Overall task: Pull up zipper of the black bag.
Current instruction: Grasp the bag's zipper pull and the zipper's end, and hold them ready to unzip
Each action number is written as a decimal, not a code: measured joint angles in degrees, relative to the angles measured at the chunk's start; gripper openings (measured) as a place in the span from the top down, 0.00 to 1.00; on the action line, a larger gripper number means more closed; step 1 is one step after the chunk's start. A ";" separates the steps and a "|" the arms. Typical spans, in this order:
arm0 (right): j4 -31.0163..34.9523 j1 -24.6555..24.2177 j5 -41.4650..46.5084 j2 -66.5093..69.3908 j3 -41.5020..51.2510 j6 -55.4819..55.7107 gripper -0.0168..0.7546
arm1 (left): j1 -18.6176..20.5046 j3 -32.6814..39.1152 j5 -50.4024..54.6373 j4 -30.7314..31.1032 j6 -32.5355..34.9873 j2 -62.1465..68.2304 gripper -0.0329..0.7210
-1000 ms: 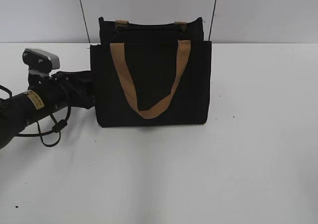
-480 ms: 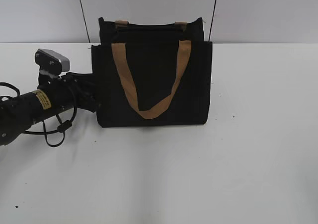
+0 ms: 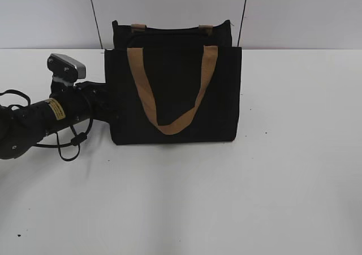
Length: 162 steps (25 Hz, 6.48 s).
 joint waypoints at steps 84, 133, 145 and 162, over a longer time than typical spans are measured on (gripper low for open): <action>0.00 0.00 0.00 0.00 0.00 0.00 0.47 | -1.32 3.88 26.63 -6.27 -1.19 -28.31 0.92; 14.80 0.00 -5.37 12.47 -3.43 -4.47 0.47 | -4.71 3.94 46.90 1.67 -1.48 -43.14 0.92; 50.48 0.00 -16.28 43.98 -12.05 -41.19 0.47 | -5.15 3.94 46.69 1.10 -1.48 -43.14 0.92; 65.78 25.05 -34.06 78.71 -31.35 -64.23 0.47 | -5.15 3.97 37.82 -11.30 -1.48 -43.14 0.92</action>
